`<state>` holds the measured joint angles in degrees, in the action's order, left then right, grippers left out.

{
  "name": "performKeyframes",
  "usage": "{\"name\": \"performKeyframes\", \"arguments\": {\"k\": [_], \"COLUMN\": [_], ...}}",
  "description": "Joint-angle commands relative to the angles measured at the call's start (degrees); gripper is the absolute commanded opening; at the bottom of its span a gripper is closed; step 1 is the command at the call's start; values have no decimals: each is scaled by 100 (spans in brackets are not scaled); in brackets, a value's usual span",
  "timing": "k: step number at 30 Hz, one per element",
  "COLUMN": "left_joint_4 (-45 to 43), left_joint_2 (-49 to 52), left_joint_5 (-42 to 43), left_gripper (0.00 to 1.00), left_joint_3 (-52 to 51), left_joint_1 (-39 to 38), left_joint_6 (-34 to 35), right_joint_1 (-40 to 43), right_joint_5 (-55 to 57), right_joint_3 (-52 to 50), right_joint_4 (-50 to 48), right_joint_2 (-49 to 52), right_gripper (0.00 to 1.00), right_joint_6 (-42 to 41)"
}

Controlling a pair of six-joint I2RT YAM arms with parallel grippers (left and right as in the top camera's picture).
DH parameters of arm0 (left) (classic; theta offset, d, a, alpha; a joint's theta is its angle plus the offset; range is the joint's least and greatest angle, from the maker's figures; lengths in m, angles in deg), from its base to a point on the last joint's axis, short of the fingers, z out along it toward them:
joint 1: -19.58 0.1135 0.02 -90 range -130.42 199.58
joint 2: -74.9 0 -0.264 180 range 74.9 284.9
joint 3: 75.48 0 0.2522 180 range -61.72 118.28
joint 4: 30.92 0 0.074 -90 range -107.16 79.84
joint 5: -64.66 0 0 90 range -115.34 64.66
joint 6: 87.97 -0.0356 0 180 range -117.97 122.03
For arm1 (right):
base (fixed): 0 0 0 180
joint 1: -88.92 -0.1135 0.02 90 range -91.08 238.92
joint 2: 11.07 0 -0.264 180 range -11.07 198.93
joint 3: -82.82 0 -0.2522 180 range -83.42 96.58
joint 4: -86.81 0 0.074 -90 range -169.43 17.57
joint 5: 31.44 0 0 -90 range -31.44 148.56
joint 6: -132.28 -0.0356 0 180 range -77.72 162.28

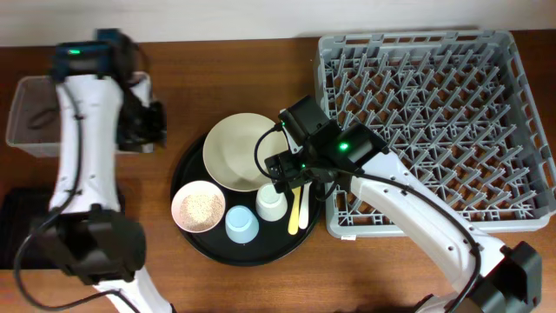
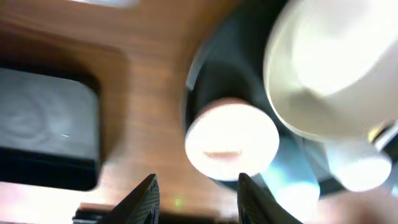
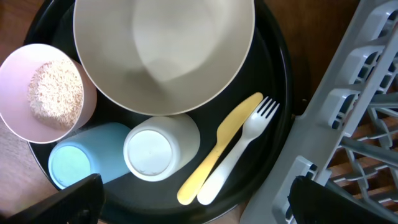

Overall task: Sort waste into correct bins and load items into the dishwasher rack
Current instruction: 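Grasp the rim of the pink rice bowl with the left gripper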

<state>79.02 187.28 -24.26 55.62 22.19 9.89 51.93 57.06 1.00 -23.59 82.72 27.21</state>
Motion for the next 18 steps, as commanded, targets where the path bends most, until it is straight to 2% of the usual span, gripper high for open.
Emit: {"name": "performKeyframes", "arguments": {"k": [1,8,13,18], "left_joint_4": [-140,-490,-1412,-2218], "left_joint_2": [-76,-146,-345,-345], "left_joint_5": [-127,-44,-39,26], "left_gripper": [41,41,42,42], "left_joint_3": [-667,-1781,-2839,-3805], "left_joint_1": [-608,-1596,-2096,-2321], "left_joint_6": [-170,31,866,1080], "right_joint_1": [-7,-4,-4,-7], "right_joint_5": [48,48,48,48], "right_joint_3": [94,94,94,94], "right_joint_4": [4,4,4,4], "right_joint_2": [-81,-81,-81,-81], "right_gripper": [98,98,98,98], "right_joint_6": [-68,-68,-68,-68]}}
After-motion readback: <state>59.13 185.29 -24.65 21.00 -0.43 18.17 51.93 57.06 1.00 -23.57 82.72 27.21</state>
